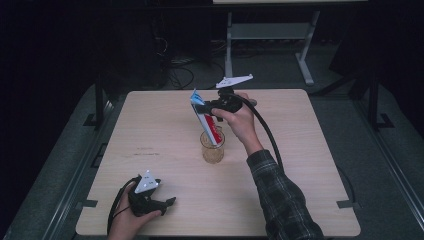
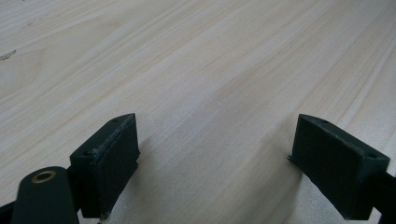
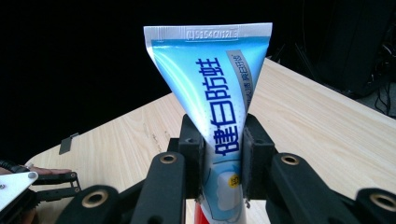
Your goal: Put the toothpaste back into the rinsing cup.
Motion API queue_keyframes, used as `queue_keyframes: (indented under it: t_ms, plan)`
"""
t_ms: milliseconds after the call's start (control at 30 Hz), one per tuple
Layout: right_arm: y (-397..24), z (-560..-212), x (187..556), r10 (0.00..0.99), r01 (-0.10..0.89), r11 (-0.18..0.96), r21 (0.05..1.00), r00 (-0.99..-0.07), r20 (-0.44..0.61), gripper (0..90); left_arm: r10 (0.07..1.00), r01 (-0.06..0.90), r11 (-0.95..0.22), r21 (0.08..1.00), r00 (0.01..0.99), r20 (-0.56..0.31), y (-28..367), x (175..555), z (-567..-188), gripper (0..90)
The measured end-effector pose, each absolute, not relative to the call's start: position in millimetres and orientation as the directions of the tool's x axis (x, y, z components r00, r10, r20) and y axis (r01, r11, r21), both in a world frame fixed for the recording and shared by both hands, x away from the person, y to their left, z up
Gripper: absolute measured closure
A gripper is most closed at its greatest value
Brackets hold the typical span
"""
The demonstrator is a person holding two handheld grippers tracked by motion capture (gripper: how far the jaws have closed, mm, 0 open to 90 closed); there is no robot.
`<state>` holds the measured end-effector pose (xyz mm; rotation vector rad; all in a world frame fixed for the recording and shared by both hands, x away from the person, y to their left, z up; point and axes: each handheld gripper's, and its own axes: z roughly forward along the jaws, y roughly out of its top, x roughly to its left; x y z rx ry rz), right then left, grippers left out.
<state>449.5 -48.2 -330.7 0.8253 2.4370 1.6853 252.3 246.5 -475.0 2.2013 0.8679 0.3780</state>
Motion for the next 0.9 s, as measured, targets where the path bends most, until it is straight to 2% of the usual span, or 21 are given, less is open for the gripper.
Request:
queue_keyframes:
  t_ms: [900]
  plan:
    - [-50, -361, 441, 0.455, 0.405, 0.294, 0.866, -0.856, 0.246, 72.9, 0.685, 0.471, -0.508, 0.721, 0.729, 0.007, 246, 252, -475, 13.5]
